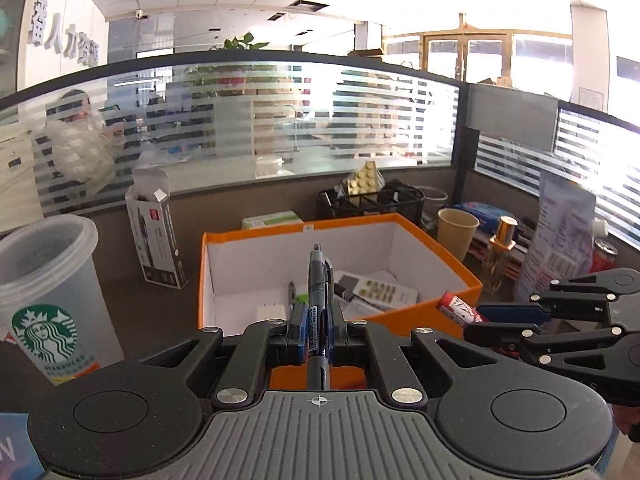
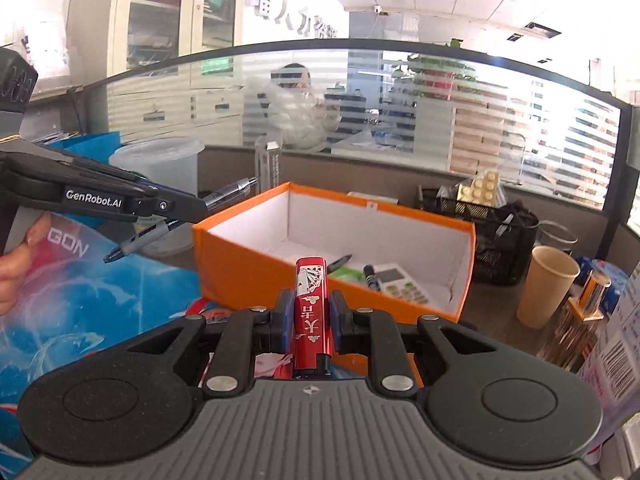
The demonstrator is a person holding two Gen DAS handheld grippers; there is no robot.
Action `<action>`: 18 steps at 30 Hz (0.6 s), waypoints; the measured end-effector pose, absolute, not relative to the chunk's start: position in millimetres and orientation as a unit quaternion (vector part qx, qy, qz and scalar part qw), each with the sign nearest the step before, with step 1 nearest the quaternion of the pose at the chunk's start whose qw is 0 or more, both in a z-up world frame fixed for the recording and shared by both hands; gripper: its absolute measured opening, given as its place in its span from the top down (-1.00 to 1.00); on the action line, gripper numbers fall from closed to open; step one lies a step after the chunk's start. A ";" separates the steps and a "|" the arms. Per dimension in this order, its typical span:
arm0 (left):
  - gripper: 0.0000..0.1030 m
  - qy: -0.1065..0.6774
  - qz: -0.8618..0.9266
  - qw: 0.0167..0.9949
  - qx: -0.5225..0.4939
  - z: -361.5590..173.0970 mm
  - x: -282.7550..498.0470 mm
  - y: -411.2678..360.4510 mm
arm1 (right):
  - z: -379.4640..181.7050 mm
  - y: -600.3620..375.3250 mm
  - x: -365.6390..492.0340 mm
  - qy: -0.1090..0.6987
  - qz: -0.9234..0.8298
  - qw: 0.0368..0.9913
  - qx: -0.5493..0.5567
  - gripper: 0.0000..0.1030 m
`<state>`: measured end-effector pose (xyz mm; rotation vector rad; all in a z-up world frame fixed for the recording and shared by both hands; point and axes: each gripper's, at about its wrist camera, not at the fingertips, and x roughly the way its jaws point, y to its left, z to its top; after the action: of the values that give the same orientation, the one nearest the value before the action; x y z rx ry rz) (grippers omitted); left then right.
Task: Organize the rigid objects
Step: 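Lift the pen and red stick and carry both over the orange box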
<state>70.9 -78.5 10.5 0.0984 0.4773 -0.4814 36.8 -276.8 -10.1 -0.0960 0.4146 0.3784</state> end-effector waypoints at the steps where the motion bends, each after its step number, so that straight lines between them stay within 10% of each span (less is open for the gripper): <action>1: 0.86 0.233 -0.236 0.942 0.048 12.2 74.1 -78.9 | -8.9 -277.4 38.7 0.203 0.185 0.960 -0.045 0.66; 18: 0.86 0.232 -0.228 0.945 0.045 12.7 127.7 -88.6 | -0.1 -287.9 82.7 0.185 0.177 0.966 -0.019 0.66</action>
<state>127.7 -88.6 12.7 0.0922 0.4720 -0.4650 82.7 -287.9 -0.1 -0.0391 0.3749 0.3589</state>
